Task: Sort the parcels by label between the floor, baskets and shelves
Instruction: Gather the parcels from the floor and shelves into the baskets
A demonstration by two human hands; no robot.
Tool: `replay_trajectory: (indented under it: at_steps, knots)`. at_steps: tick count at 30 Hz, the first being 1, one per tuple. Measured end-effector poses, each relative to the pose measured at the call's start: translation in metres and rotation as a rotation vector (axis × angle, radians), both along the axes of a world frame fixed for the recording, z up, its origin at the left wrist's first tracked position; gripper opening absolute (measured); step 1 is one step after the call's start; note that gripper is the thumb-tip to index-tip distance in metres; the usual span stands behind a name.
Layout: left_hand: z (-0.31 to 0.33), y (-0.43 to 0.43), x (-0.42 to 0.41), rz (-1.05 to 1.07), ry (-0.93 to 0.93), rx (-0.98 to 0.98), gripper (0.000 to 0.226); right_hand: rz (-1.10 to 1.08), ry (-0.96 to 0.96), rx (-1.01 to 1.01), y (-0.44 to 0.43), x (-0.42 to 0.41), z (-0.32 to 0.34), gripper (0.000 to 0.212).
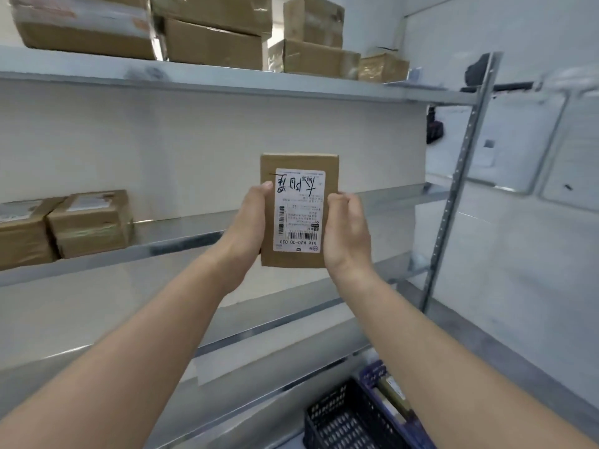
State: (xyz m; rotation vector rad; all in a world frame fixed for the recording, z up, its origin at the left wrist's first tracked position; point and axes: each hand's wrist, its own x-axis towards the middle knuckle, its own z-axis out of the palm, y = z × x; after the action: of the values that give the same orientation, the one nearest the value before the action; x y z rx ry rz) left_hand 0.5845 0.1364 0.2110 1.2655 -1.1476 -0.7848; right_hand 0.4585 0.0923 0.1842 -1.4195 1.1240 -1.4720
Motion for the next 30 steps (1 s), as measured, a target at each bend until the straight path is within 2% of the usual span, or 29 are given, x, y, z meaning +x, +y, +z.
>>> replay_trajectory:
  at_steps: [5, 9, 14, 19, 25, 30]
  knots:
    - [0.001, -0.011, -0.066, -0.186, 0.0, -0.016, 0.052, -0.158, 0.01, -0.013, 0.007, -0.072, 0.003, 0.031]
    - [0.003, -0.019, -0.123, -0.284, -0.025, -0.009, 0.053, -0.263, -0.007, -0.026, 0.009, -0.129, 0.005, 0.042]
    - [0.0, -0.032, -0.203, -0.387, -0.035, -0.011, 0.068, -0.331, -0.007, -0.019, 0.003, -0.213, 0.002, 0.03]
    - [-0.01, -0.049, -0.296, -0.413, 0.007, 0.004, 0.055, -0.365, 0.02, -0.005, -0.009, -0.305, -0.01, 0.032]
    - [-0.036, -0.076, -0.393, -0.399, 0.046, 0.068, 0.062, -0.364, 0.048, 0.059, -0.034, -0.405, -0.036, 0.034]
    - [-0.056, -0.112, -0.445, -0.369, 0.038, 0.132, 0.053, -0.347, 0.061, 0.112, -0.066, -0.458, -0.06, 0.034]
